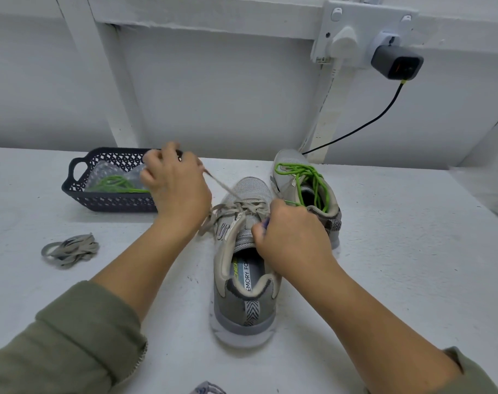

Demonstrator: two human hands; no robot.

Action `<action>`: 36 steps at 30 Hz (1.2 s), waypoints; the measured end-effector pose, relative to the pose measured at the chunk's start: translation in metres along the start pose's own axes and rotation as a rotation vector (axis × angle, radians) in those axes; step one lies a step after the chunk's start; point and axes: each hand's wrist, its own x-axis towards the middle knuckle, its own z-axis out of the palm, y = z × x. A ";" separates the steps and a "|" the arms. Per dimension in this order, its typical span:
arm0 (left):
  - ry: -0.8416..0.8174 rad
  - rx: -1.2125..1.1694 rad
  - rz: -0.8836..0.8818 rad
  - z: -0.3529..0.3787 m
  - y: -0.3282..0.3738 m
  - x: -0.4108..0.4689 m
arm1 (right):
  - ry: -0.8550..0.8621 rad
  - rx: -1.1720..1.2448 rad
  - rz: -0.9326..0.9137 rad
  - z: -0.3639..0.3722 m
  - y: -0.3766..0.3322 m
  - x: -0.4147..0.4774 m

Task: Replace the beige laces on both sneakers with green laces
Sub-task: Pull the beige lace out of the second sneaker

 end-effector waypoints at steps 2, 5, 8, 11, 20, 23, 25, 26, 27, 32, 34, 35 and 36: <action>-0.181 0.031 0.169 -0.005 0.005 -0.001 | -0.003 -0.005 -0.005 0.001 -0.001 0.000; -0.465 -0.099 0.490 -0.008 0.014 -0.003 | 0.004 -0.013 -0.010 0.002 -0.002 0.002; -0.493 -0.028 0.508 0.000 0.012 -0.002 | 0.003 -0.011 -0.003 0.002 -0.002 0.001; -0.190 0.071 0.385 0.006 0.006 -0.002 | 0.019 -0.009 0.007 0.002 0.000 0.000; -0.008 0.388 -0.104 -0.008 0.000 -0.003 | -0.032 -0.015 0.062 -0.001 -0.003 0.000; -0.031 0.395 -0.136 -0.017 -0.015 0.012 | -0.057 -0.012 0.075 -0.003 -0.002 0.000; -0.120 0.437 -0.051 -0.020 -0.018 0.012 | -0.082 -0.009 0.047 -0.008 -0.004 0.001; -0.170 0.432 0.014 -0.021 -0.017 0.010 | -0.098 0.002 0.031 -0.011 -0.004 0.004; -0.223 0.402 0.090 -0.022 -0.016 0.007 | -0.123 0.006 0.017 -0.013 -0.003 0.010; -0.501 0.072 0.447 -0.022 -0.012 -0.007 | -0.247 -0.130 -0.191 -0.013 0.017 0.061; -0.543 0.039 0.475 -0.018 -0.012 -0.011 | -0.292 -0.181 -0.287 -0.010 0.017 0.075; -0.565 0.036 0.470 -0.016 -0.011 -0.013 | -0.323 -0.175 -0.317 -0.007 0.015 0.079; -0.580 0.028 0.458 -0.014 -0.011 -0.014 | -0.349 -0.152 -0.338 -0.005 0.012 0.083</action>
